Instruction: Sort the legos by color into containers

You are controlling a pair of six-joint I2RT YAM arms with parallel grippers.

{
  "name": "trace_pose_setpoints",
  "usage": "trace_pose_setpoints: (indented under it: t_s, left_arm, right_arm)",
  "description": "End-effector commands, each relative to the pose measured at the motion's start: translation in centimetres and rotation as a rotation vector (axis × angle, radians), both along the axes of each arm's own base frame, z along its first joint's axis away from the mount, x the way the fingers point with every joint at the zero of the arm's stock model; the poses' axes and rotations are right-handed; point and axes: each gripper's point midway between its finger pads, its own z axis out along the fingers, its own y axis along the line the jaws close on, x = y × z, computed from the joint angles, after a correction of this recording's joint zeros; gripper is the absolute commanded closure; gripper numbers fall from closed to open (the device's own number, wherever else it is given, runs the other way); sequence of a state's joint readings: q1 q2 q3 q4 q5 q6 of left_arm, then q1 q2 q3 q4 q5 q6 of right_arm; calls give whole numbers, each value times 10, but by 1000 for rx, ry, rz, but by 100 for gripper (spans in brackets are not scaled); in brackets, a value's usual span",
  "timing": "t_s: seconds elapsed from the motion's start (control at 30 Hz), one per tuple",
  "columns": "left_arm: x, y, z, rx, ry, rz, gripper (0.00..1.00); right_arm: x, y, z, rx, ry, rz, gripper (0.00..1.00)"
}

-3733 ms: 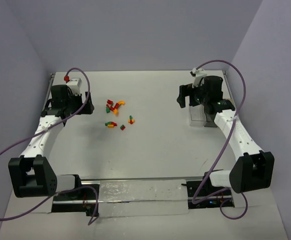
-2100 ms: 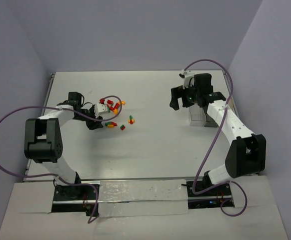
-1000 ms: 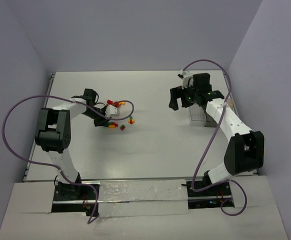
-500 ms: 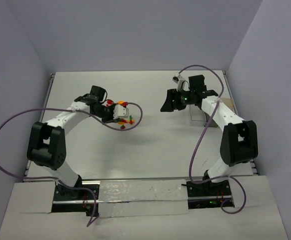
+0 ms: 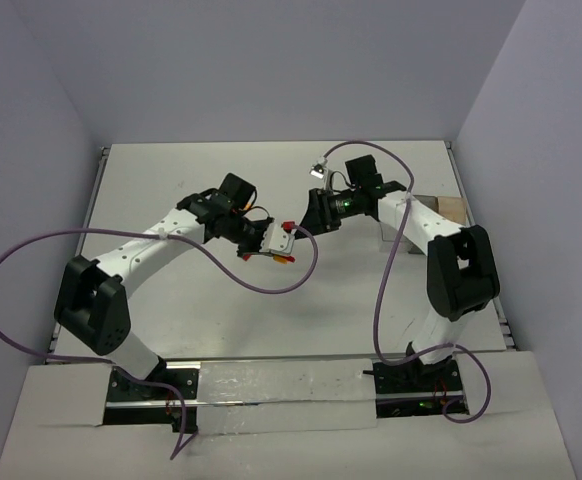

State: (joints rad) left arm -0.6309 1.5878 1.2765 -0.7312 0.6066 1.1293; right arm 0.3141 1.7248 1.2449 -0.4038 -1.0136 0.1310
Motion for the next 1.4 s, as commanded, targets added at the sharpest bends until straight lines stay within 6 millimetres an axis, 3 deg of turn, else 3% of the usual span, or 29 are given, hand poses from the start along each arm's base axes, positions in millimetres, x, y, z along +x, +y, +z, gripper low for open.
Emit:
trace_pose_setpoints:
  t_s: [0.0, 0.13, 0.47, 0.77, 1.1, 1.37]
  left_arm:
    - [-10, -9, 12, -19, 38, -25, 100]
    - [-14, -13, 12, -19, 42, -40, 100]
    - [-15, -19, 17, -16, 25, -63, 100]
    - [-15, -22, 16, -11, 13, -68, 100]
    - [-10, -21, 13, -2, -8, -62, 100]
    - [-8, -21, 13, -1, -13, -54, 98]
  right_arm:
    - [-12, 15, 11, 62, -26, 96, 44]
    - [-26, 21, 8, 78, 3, 155, 43]
    - [-40, 35, -10, 63, 83, 209, 40]
    - [-48, 39, -1, 141, 135, 261, 58]
    - [-57, 39, 9, 208, 171, 312, 59]
    - [-57, 39, 8, 203, 184, 308, 81]
